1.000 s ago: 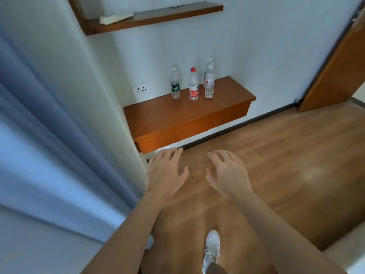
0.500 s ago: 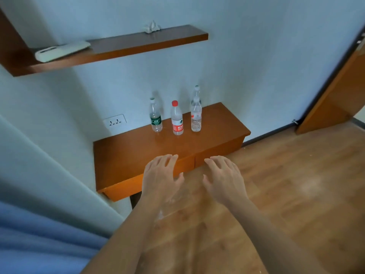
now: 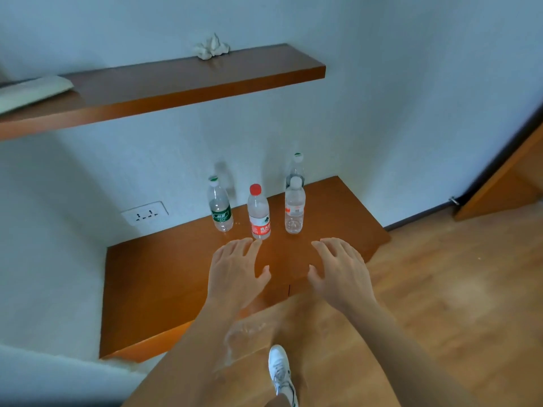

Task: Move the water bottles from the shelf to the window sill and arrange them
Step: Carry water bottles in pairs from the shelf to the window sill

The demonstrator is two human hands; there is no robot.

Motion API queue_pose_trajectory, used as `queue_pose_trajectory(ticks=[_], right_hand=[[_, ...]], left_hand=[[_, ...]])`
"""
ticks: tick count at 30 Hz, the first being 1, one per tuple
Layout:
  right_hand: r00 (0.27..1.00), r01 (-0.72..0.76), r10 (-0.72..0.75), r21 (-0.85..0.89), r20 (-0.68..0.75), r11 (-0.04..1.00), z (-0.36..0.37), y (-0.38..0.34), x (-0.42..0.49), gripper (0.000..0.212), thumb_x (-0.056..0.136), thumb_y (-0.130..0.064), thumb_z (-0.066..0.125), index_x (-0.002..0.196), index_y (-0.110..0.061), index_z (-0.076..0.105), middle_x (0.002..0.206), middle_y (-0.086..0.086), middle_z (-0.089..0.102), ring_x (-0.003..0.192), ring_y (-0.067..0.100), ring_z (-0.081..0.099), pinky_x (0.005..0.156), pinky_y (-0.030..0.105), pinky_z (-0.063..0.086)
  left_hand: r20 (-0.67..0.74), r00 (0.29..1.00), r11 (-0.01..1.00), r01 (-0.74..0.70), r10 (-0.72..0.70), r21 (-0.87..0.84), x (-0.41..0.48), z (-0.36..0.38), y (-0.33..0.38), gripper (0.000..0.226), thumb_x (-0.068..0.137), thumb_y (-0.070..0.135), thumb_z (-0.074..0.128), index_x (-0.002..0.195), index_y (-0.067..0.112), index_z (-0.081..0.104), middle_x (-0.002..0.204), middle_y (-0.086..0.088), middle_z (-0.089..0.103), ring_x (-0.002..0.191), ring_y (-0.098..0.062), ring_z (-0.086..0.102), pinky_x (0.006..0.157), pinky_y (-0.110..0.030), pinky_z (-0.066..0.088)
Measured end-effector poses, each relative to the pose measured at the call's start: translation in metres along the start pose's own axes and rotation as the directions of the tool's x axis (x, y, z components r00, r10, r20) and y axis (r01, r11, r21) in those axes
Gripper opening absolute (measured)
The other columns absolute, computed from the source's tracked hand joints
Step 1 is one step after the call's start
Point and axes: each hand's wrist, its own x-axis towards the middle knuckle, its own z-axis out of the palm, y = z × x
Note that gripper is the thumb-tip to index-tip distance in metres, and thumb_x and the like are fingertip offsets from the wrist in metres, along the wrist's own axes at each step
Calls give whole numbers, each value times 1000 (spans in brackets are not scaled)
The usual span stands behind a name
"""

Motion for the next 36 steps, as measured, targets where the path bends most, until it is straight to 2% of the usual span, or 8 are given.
queue_pose_trajectory(ticks=[4, 8, 11, 14, 19, 25, 32, 36], right_hand=[[998, -3, 2, 6, 59, 1000, 25, 15, 61, 52, 88, -52, 62, 134, -30, 56, 138, -5, 60, 130, 19, 54, 109, 41, 45], [997, -33, 29, 50, 70, 998, 50, 30, 99, 46, 87, -49, 64, 128, -27, 60, 131, -5, 64, 122, 17, 59, 102, 38, 51], [992, -103, 94, 102, 86, 989, 68, 40, 118, 45, 87, -48, 67, 126, -27, 59, 128, -5, 64, 118, 15, 60, 97, 34, 52], [975, -201, 181, 172, 128, 964, 78, 45, 137, 58, 83, -55, 70, 132, -30, 53, 131, -6, 61, 116, 12, 58, 93, 26, 46], [926, -345, 250, 364, 283, 865, 93, 55, 179, 91, 69, -70, 75, 144, -35, 37, 144, -7, 50, 129, 15, 50, 101, 33, 46], [891, -413, 189, 565, 412, 715, 113, 49, 214, 103, 62, -58, 86, 147, -34, 32, 141, -12, 47, 124, 6, 45, 100, 28, 39], [888, -408, 105, 662, 447, 629, 132, 43, 234, 91, 62, -55, 88, 137, -33, 42, 128, -15, 54, 117, 6, 53, 98, 28, 47], [895, -376, 63, 668, 443, 642, 134, 45, 236, 70, 63, -54, 87, 118, -40, 46, 110, -18, 60, 104, 5, 61, 89, 23, 53]], left_hand=[[46, 998, 999, 41, -40, -14, 52, 23, -17, 59, 88, 60, 50, 139, 31, 47, 142, 5, 53, 133, -19, 48, 111, -40, 36], [91, 989, 993, 117, -116, -12, 85, 44, -38, 61, 87, 63, 51, 139, 31, 48, 144, 6, 52, 132, -19, 49, 110, -40, 37], [144, 974, 981, 186, -177, -55, 102, 61, -49, 64, 85, 64, 52, 139, 30, 48, 145, 5, 51, 132, -19, 50, 109, -40, 39], [196, 951, 947, 274, -240, -166, 118, 75, -49, 72, 84, 64, 58, 144, 27, 40, 147, 3, 48, 132, -20, 49, 108, -40, 40], [292, 894, 765, 443, -340, -467, 152, 95, -41, 95, 74, 56, 74, 149, 23, 27, 152, -2, 41, 136, -22, 45, 109, -47, 42], [307, 847, 601, 526, -434, -602, 180, 107, -33, 103, 62, 45, 87, 145, 23, 31, 140, 0, 52, 126, -17, 50, 104, -36, 43], [342, 824, 533, 557, -452, -636, 202, 115, -26, 95, 59, 35, 91, 139, 32, 39, 127, 3, 54, 117, -18, 53, 96, -40, 53], [370, 806, 487, 579, -461, -654, 202, 116, -20, 90, 53, 52, 87, 131, 34, 47, 122, 13, 55, 114, -12, 54, 97, -37, 51]])
